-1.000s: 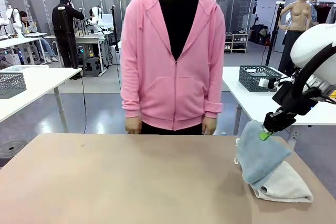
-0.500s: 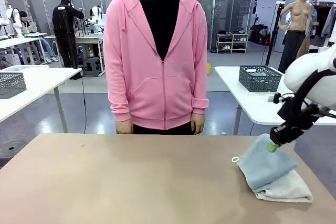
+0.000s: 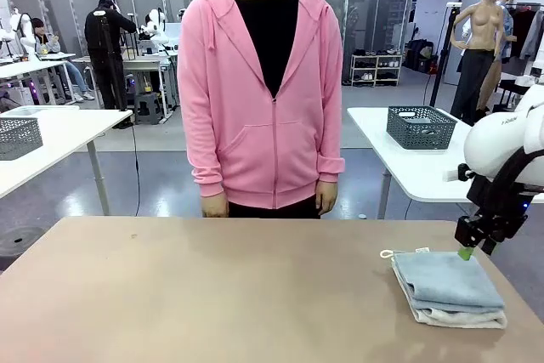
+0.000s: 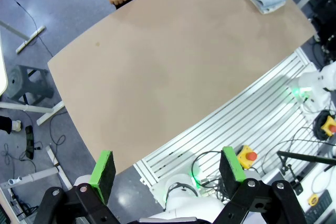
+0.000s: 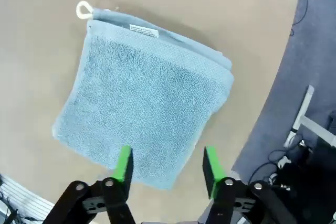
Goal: Fold the towels and place them in the basket.
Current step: Stack the folded Towel with hook on the right side of the table.
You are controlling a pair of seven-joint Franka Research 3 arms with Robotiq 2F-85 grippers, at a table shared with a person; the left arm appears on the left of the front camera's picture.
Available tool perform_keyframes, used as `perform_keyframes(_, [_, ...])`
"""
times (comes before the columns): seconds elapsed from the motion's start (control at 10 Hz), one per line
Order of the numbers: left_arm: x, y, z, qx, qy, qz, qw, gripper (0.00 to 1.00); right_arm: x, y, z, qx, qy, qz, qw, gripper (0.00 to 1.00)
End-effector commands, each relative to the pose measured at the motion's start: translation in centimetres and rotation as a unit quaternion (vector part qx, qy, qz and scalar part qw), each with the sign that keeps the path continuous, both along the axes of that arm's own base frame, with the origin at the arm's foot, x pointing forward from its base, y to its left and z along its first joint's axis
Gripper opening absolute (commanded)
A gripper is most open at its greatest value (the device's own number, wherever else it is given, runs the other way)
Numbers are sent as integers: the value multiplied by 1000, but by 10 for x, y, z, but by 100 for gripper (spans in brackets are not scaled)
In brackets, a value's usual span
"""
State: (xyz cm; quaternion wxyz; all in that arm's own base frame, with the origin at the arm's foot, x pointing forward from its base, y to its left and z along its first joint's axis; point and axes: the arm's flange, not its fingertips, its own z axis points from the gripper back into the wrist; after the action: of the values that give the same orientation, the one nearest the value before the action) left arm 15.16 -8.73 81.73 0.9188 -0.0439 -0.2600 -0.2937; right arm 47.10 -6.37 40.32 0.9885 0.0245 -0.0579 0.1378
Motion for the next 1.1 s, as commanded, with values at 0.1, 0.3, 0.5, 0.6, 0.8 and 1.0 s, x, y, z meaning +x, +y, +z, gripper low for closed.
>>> perform_keyframes(0.1, [-1,0,1,3,-2,-3,1000,100,-4,10,-7,-7,-20,-16,1000,93])
perform_keyframes(0.3, [-1,0,1,3,-2,-3,1000,100,-1,2,1,0,-1,0,1000,93])
perform_keyframes(0.5, [-1,0,1,3,-2,-3,1000,100,-1,2,1,0,-1,0,1000,93])
perform_keyframes(0.6, [-1,0,1,3,-2,-3,1000,100,-1,2,1,0,-1,0,1000,93])
perform_keyframes(0.8, [-1,0,1,3,-2,-3,1000,100,-1,2,1,0,-1,0,1000,93])
perform_keyframes(1.0, [-1,0,1,3,-2,-3,1000,100,-1,2,1,0,-1,0,1000,93])
